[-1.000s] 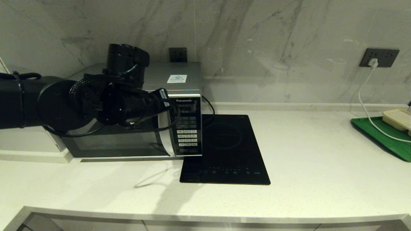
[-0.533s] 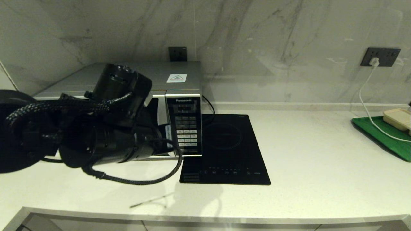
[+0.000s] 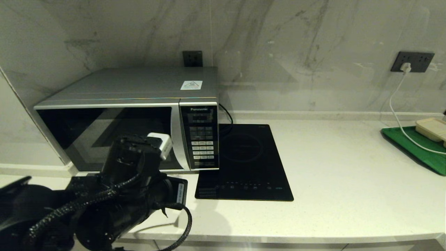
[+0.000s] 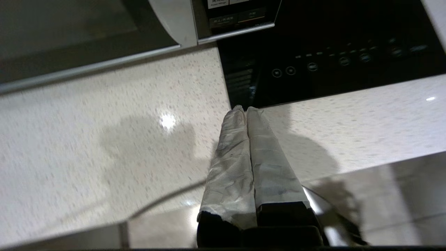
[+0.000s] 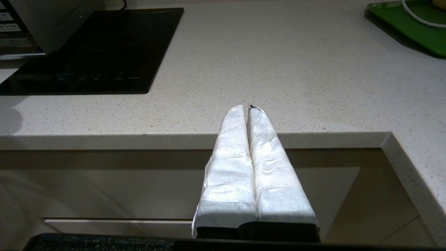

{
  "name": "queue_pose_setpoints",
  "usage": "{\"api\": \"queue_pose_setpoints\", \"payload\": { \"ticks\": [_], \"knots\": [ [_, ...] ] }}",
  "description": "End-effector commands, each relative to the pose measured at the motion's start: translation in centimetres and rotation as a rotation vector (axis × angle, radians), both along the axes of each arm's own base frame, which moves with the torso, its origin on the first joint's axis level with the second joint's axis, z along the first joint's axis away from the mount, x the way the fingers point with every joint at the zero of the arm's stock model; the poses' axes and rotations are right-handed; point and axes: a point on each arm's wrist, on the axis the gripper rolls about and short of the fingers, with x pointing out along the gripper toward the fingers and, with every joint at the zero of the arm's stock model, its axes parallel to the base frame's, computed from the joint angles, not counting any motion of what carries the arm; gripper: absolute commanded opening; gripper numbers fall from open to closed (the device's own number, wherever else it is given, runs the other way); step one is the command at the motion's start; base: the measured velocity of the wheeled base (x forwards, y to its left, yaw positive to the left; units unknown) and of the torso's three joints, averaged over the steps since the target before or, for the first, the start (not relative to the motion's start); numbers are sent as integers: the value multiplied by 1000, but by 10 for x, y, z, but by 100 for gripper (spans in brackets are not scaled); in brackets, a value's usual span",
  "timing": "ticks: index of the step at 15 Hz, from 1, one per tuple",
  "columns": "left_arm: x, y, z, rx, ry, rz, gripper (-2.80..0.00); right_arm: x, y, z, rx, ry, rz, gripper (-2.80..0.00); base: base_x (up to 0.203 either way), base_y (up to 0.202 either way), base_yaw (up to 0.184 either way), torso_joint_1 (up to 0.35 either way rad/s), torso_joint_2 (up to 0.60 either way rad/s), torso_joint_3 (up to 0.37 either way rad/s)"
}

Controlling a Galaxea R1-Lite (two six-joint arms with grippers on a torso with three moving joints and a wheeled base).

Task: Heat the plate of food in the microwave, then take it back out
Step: Open the microwave oven

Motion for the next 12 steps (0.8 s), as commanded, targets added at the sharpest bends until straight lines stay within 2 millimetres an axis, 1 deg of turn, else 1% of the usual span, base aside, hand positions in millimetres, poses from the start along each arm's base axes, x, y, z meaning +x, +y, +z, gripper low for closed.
{"api": "queue_pose_setpoints", "payload": {
  "ticks": [1,3,5,9,10,12],
  "knots": [
    [11,-9,-34,114,-115,-82,-280,0,0,0,1,0,0,-280,0,0,0,0,0,0],
    [15,-17,-52,241,-175,-163,-280,0,0,0,1,0,0,-280,0,0,0,0,0,0],
    [19,-27,-65,322,-196,-221,-280,0,0,0,1,0,0,-280,0,0,0,0,0,0],
    [38,-52,-82,353,-185,-256,-280,0,0,0,0,0,0,-280,0,0,0,0,0,0],
    [44,-58,-82,351,-191,-256,-280,0,0,0,-1,0,0,-280,0,0,0,0,0,0],
    [47,-61,-84,378,-152,-274,-280,0,0,0,1,0,0,-280,0,0,0,0,0,0]
  ]
}}
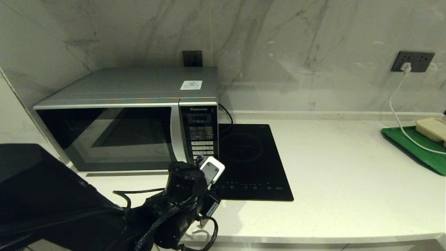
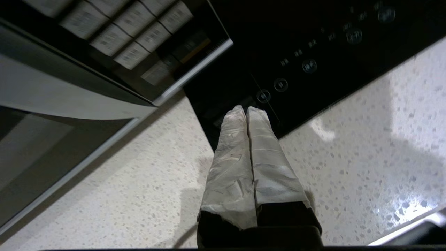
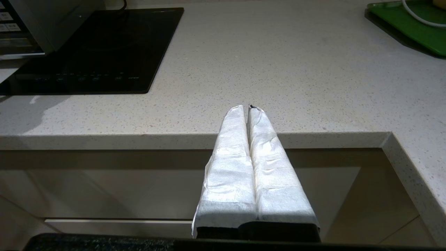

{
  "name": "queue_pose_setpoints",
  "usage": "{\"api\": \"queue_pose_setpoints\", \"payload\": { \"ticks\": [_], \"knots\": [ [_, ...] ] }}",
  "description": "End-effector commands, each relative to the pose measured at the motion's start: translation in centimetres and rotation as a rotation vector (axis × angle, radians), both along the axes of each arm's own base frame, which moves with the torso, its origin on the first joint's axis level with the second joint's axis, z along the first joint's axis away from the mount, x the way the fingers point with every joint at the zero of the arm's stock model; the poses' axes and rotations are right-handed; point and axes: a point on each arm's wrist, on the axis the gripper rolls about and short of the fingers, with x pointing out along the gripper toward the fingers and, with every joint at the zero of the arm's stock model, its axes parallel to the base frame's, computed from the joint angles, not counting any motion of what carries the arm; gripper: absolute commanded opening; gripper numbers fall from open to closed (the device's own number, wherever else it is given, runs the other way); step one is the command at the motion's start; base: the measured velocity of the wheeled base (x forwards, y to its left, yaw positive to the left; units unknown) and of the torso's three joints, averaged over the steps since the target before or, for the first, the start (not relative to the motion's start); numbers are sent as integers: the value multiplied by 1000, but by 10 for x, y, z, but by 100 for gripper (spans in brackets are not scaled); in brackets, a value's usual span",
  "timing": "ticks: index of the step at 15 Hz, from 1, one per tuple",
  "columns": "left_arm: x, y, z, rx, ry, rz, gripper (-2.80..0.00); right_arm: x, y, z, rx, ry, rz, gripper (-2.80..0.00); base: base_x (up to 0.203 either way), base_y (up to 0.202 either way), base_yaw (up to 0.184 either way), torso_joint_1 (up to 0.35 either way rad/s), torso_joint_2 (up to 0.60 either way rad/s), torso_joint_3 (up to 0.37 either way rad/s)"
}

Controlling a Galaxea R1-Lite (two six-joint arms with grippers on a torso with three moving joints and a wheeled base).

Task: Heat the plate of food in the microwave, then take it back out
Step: Open the microwave oven

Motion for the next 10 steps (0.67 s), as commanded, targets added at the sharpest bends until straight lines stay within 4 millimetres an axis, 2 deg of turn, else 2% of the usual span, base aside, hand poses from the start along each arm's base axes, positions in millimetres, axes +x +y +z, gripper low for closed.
{"api": "queue_pose_setpoints", "payload": {
  "ticks": [1,6,10],
  "knots": [
    [7,-8,-7,30,40,-13,-280,0,0,0,1,0,0,-280,0,0,0,0,0,0],
    [18,-12,-9,115,81,-5,-280,0,0,0,1,0,0,-280,0,0,0,0,0,0],
    [29,-17,-7,207,21,50,-280,0,0,0,0,0,0,-280,0,0,0,0,0,0]
  ]
}}
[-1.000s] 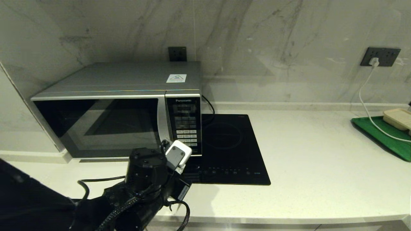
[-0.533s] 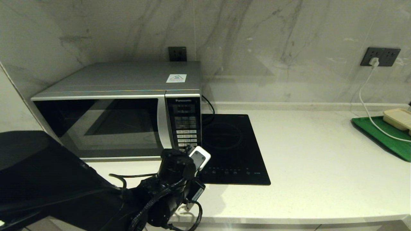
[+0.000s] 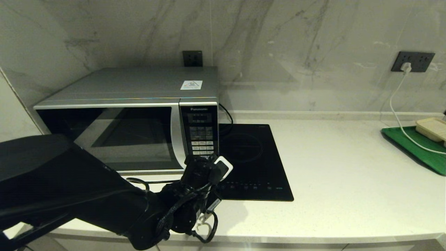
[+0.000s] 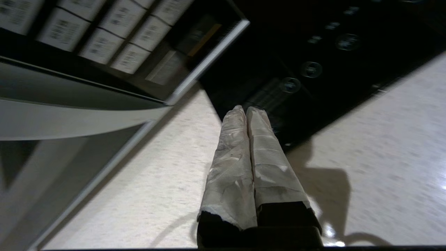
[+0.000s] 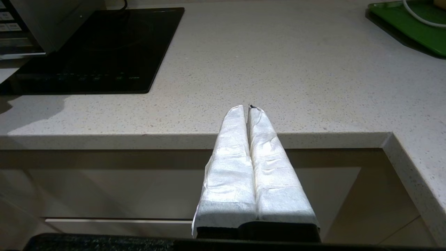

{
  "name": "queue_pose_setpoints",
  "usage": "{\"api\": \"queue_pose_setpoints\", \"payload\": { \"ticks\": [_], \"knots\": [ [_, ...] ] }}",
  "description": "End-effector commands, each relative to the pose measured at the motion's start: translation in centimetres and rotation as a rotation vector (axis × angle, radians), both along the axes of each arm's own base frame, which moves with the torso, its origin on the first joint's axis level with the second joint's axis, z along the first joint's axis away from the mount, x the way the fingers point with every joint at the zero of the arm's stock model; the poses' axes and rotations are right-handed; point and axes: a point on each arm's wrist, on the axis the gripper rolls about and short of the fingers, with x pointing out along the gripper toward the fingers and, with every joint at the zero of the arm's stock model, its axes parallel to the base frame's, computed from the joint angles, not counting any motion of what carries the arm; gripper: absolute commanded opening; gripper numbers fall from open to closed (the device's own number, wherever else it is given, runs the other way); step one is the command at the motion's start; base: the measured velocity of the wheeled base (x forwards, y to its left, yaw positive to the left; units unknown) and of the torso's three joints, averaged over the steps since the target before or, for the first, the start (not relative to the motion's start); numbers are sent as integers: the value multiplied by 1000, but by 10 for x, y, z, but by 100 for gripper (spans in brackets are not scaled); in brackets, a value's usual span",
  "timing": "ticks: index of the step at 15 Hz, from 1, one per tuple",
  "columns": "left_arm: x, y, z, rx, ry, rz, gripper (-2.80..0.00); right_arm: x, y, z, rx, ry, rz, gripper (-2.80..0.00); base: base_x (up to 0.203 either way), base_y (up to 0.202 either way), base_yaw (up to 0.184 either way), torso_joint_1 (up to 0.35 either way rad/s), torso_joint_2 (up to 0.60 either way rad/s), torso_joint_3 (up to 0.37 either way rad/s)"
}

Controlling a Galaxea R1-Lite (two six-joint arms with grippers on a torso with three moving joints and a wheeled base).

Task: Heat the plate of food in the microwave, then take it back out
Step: Open the microwave oven

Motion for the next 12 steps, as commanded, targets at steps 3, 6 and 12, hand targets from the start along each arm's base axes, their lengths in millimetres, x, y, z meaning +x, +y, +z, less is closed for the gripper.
{"api": "queue_pose_setpoints", "payload": {
  "ticks": [3,6,12],
  "knots": [
    [6,-3,-3,24,-9,16,-280,0,0,0,1,1,0,-280,0,0,0,0,0,0],
    [17,-2,-12,52,-10,41,-280,0,0,0,1,1,0,-280,0,0,0,0,0,0],
    [33,-13,-11,87,-56,53,-280,0,0,0,0,1,0,-280,0,0,0,0,0,0]
  ]
}}
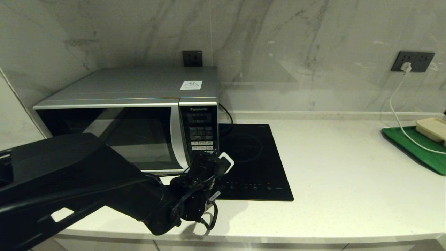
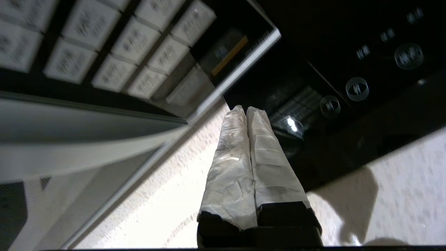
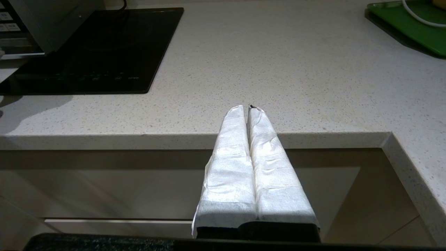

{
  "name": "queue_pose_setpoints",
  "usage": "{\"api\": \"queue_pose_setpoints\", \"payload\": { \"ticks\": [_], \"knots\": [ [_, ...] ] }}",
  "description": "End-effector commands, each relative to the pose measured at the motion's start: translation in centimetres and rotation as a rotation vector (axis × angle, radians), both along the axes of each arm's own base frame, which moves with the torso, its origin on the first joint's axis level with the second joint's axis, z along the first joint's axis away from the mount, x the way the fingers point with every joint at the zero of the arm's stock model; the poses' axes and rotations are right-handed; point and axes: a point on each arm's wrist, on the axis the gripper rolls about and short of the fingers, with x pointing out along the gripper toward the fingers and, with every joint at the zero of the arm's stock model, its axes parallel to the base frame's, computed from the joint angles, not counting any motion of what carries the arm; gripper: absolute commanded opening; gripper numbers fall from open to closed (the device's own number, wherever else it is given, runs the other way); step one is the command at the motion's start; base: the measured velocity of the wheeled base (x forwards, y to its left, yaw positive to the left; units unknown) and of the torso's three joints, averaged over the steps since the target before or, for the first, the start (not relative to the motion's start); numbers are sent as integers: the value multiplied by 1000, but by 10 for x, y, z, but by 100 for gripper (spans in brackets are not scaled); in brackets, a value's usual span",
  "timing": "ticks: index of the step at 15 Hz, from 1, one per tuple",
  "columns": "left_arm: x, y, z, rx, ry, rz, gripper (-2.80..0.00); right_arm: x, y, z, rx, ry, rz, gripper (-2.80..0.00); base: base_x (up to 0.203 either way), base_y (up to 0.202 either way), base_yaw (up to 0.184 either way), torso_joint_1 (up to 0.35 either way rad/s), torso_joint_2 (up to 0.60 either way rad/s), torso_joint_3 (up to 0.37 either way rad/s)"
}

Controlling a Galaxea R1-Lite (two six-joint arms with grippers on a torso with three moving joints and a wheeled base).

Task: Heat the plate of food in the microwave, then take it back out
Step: Open the microwave oven

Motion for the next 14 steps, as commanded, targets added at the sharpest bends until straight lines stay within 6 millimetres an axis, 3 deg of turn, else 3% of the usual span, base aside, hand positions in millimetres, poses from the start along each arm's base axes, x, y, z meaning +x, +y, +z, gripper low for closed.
{"api": "queue_pose_setpoints", "payload": {
  "ticks": [1,14],
  "knots": [
    [7,-8,0,-1,-20,6,-280,0,0,0,0,0,0,-280,0,0,0,0,0,0],
    [29,-7,-11,17,-23,32,-280,0,0,0,-1,0,0,-280,0,0,0,0,0,0]
  ]
}}
